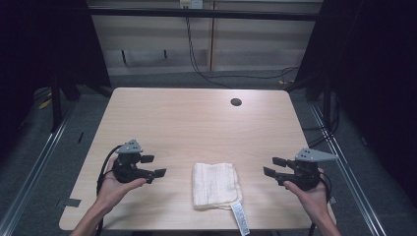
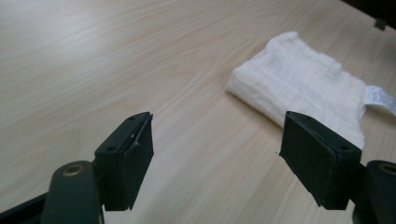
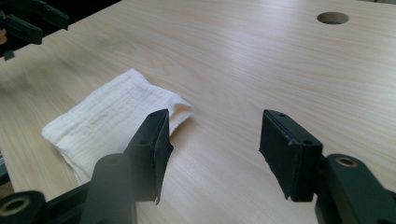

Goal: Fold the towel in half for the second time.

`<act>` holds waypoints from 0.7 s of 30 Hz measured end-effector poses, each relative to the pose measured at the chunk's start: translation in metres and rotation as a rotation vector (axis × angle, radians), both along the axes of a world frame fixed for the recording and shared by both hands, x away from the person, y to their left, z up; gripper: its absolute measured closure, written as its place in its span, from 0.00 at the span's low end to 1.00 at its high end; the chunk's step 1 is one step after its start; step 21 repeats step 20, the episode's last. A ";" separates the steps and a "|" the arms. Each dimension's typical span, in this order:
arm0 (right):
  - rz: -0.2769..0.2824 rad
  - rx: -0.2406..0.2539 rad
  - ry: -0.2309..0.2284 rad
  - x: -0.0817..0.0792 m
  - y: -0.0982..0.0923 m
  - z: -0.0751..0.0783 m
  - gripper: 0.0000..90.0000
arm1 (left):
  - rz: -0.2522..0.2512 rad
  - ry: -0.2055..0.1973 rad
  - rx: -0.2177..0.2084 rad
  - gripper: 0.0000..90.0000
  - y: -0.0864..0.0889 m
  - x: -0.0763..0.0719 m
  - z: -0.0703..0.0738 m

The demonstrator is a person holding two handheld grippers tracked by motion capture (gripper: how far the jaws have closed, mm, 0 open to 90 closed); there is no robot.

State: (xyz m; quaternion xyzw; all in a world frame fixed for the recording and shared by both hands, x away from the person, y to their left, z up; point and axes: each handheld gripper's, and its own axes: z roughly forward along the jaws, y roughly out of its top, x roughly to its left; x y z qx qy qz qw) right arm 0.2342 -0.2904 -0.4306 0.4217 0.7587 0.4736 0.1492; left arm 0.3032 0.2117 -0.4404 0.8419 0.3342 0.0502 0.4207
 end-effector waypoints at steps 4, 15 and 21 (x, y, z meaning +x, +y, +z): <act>-0.031 -0.007 0.004 -0.005 -0.009 -0.005 0.46 | 0.051 -0.008 0.021 0.34 0.012 -0.012 -0.006; -0.080 -0.028 -0.006 -0.018 -0.015 -0.025 0.44 | 0.115 -0.068 -0.007 0.36 0.039 -0.047 -0.022; -0.104 -0.037 -0.004 -0.020 -0.011 -0.033 0.42 | 0.089 -0.069 0.007 0.39 0.037 -0.046 -0.026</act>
